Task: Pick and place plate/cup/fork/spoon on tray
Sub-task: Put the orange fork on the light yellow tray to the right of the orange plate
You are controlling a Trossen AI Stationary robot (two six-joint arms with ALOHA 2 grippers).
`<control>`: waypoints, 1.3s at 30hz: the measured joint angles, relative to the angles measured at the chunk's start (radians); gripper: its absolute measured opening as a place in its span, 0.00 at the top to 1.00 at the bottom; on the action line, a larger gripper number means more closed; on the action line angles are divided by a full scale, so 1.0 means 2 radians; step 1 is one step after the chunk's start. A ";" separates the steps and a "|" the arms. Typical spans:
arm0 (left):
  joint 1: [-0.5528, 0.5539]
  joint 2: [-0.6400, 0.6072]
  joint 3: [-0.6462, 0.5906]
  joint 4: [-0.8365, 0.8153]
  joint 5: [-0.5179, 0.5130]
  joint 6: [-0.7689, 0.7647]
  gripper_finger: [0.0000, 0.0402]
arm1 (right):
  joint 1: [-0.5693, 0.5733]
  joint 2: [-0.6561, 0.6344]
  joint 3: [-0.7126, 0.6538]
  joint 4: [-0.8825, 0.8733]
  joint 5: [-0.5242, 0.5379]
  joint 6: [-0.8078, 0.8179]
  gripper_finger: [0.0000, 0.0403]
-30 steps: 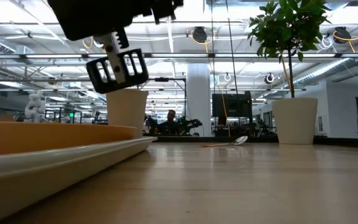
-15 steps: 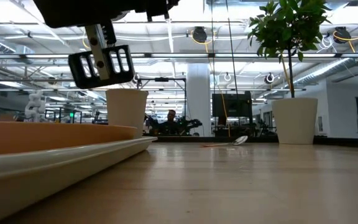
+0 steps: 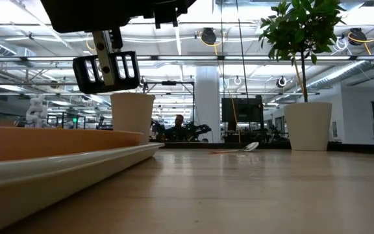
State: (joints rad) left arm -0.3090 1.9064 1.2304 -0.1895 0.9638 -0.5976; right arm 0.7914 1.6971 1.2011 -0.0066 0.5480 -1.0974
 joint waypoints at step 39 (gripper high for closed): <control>0.003 0.000 0.000 0.002 -0.011 -0.017 0.96 | -0.019 0.056 -0.005 0.046 0.077 -0.205 0.98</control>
State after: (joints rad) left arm -0.3023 1.9065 1.2311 -0.1853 0.9417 -0.6313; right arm 0.7536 1.8095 1.1920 0.0857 0.7028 -1.5078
